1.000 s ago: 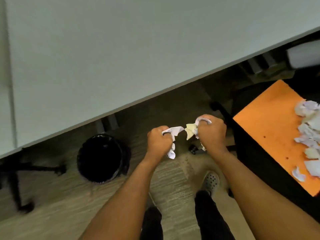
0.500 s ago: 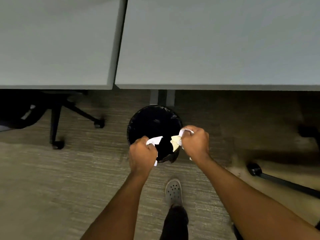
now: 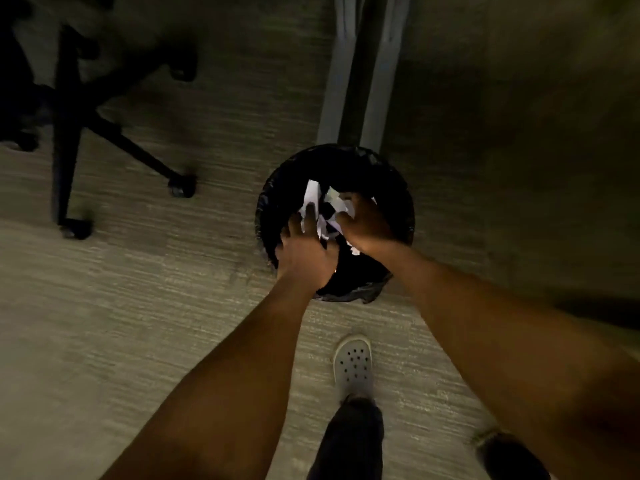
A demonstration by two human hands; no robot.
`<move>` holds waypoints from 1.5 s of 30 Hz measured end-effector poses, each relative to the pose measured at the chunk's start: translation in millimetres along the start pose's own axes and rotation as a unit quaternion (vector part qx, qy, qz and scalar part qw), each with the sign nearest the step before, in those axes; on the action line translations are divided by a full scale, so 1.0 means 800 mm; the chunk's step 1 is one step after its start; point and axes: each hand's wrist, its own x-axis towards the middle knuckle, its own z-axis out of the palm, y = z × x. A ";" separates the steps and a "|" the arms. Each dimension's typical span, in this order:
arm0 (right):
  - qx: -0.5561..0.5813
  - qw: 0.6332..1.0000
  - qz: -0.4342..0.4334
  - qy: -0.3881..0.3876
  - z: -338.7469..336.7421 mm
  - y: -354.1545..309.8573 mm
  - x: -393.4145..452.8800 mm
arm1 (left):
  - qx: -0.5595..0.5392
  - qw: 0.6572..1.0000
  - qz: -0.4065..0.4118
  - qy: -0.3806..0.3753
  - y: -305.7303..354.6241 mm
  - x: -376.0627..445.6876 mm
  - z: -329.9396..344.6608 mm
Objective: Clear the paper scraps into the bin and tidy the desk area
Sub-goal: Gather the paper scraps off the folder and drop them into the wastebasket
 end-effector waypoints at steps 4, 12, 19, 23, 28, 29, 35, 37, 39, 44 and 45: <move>-0.257 0.962 -0.077 -0.051 0.014 0.039 -0.008 | 0.111 0.992 0.048 -0.030 -0.014 -0.017 0.017; -0.312 0.938 -0.149 -0.024 -0.010 0.039 -0.073 | 0.095 0.992 0.054 -0.059 -0.007 -0.073 -0.009; -0.252 0.958 -0.134 0.012 -0.073 0.005 -0.172 | 0.097 0.991 0.068 -0.055 0.055 -0.134 -0.079; -0.227 0.967 -0.105 0.040 -0.127 -0.008 -0.239 | 0.106 0.988 0.096 -0.057 0.114 -0.174 -0.122; -0.207 0.971 -0.070 0.096 -0.212 -0.005 -0.323 | 0.127 0.976 0.162 -0.067 0.207 -0.217 -0.169; -0.202 0.971 -0.060 0.109 -0.230 -0.003 -0.339 | 0.131 0.973 0.177 -0.073 0.226 -0.225 -0.177; -0.157 0.971 0.008 0.183 -0.324 0.025 -0.432 | 0.161 0.940 0.279 -0.110 0.353 -0.278 -0.205; -0.136 0.966 0.031 0.216 -0.353 0.040 -0.464 | 0.171 0.924 0.320 -0.119 0.396 -0.296 -0.205; -0.107 0.961 0.055 0.247 -0.381 0.059 -0.500 | 0.175 0.909 0.358 -0.126 0.439 -0.315 -0.199; -0.045 0.935 0.113 0.334 -0.446 0.121 -0.596 | 0.191 0.868 0.435 -0.141 0.543 -0.367 -0.169; -0.037 0.927 0.127 0.350 -0.458 0.136 -0.615 | 0.194 0.859 0.451 -0.144 0.563 -0.379 -0.161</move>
